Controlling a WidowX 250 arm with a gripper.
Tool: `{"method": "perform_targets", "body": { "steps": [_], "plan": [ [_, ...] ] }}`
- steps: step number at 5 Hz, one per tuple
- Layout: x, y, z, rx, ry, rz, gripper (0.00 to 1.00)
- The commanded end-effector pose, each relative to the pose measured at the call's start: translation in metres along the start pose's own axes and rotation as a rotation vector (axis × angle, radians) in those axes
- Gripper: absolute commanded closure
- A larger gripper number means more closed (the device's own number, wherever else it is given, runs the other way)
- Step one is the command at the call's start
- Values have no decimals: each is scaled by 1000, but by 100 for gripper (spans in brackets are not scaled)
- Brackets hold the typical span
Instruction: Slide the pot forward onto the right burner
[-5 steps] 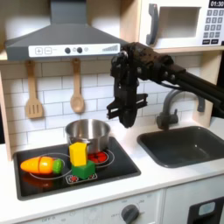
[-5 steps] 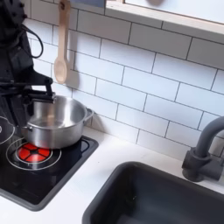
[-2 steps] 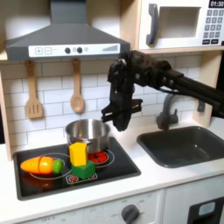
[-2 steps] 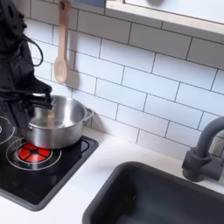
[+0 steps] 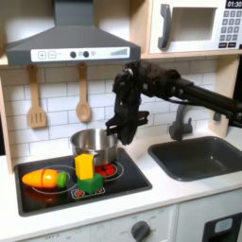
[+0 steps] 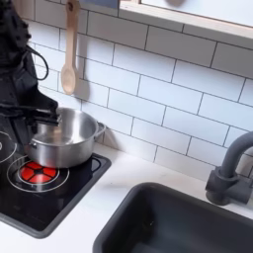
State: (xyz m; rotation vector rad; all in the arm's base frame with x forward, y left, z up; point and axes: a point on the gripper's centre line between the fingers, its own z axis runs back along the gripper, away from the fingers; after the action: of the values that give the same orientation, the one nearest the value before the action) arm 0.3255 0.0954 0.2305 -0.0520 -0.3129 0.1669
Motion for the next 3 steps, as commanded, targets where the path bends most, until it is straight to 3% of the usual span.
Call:
{"method": "perform_targets", "body": {
  "steps": [1, 2, 3],
  "plan": [
    [10, -2, -24, -27, 50, -10, 100],
    [21, 1, -30, -18, 56, -9, 100],
    [18, 7, -23, -13, 61, 16, 30]
  ]
}}
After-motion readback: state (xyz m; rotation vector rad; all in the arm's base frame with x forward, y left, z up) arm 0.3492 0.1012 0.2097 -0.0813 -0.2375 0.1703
